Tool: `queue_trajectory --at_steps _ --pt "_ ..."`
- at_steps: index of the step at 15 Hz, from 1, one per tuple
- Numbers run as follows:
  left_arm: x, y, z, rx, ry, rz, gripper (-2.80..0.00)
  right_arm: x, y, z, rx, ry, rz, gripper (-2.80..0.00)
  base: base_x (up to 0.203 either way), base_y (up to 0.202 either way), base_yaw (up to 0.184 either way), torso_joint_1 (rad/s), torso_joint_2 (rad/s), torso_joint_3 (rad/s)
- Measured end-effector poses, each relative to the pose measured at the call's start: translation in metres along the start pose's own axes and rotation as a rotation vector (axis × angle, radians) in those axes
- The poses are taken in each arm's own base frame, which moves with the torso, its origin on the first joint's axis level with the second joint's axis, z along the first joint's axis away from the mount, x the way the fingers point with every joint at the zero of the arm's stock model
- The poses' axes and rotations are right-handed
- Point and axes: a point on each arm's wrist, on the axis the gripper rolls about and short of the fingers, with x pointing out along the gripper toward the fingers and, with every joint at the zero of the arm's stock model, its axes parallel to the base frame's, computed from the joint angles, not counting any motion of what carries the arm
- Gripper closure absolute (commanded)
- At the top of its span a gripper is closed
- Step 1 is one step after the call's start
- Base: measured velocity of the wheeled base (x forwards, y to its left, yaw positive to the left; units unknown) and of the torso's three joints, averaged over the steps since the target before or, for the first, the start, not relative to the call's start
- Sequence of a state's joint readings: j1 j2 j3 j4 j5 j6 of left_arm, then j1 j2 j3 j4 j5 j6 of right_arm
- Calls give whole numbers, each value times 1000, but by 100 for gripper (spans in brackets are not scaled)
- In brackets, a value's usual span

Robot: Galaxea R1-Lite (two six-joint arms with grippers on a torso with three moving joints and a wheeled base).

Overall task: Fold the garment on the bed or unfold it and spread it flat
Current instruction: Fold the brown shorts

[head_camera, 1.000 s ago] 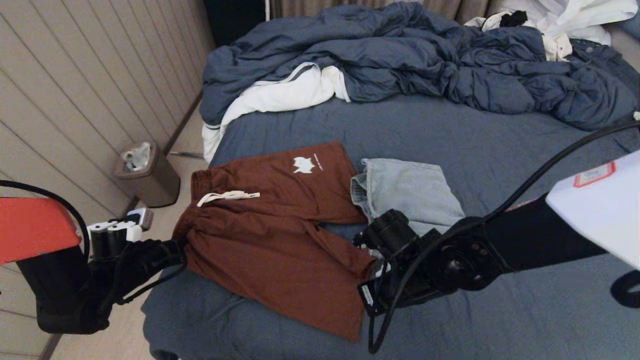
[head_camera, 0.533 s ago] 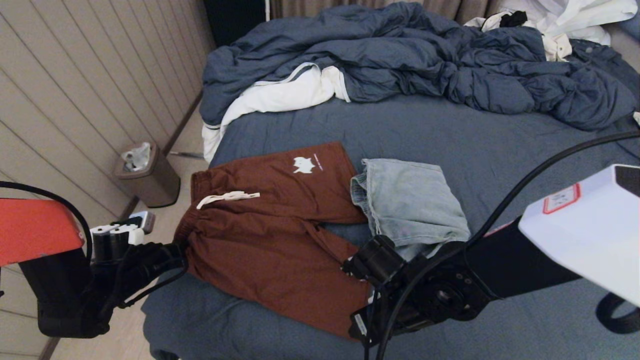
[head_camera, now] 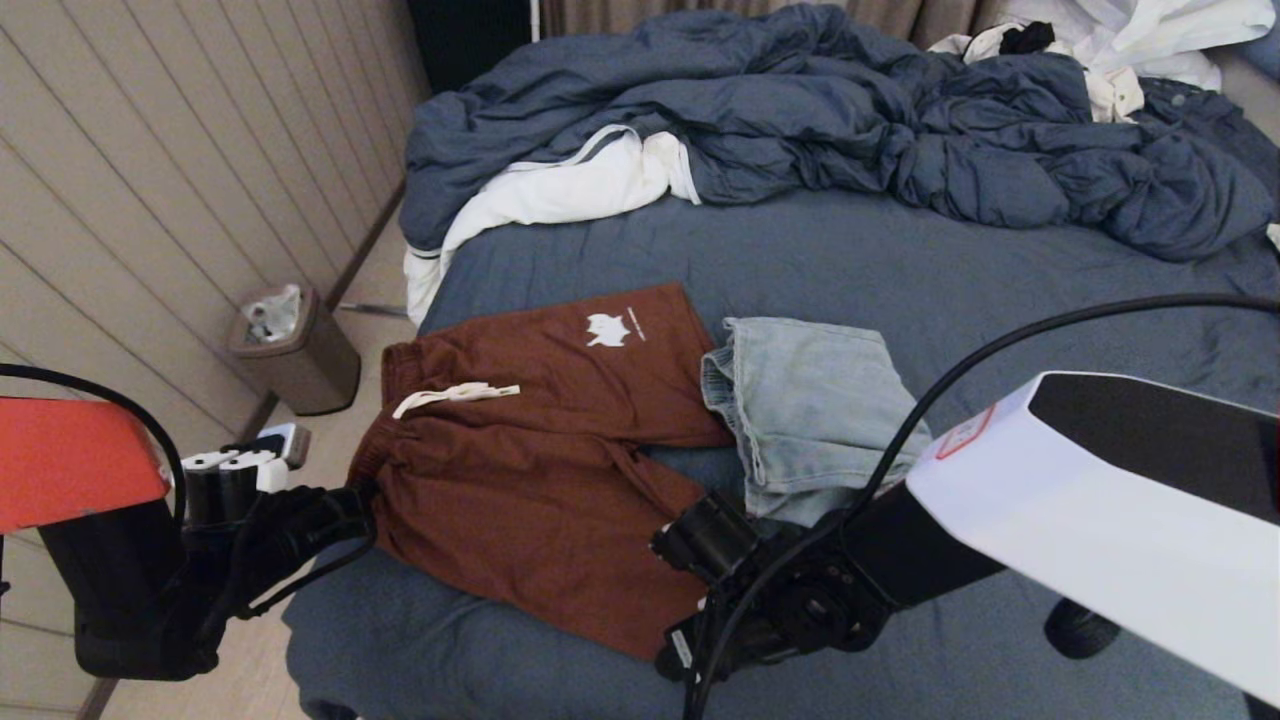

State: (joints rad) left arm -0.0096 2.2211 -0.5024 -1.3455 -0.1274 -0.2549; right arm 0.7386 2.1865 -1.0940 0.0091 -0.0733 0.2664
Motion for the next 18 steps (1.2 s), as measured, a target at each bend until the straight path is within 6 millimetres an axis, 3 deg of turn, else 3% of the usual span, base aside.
queue_trajectory --at_steps 3,4,13,18 --pt "-1 -1 0 2 -2 -2 0 8 4 -1 -12 -1 -36 -280 0 0 0 0 0 0" --pt "-1 -1 -1 2 -2 -2 0 10 4 0 -12 -3 -49 0 0 0 0 0 0 0" --pt "-5 -1 -3 7 -2 0 0 10 8 0 -18 -15 -77 0 0 0 0 0 0 0" --pt "-29 -6 -11 12 11 22 0 -8 5 -9 -23 -13 -75 0 0 0 0 0 0 0"
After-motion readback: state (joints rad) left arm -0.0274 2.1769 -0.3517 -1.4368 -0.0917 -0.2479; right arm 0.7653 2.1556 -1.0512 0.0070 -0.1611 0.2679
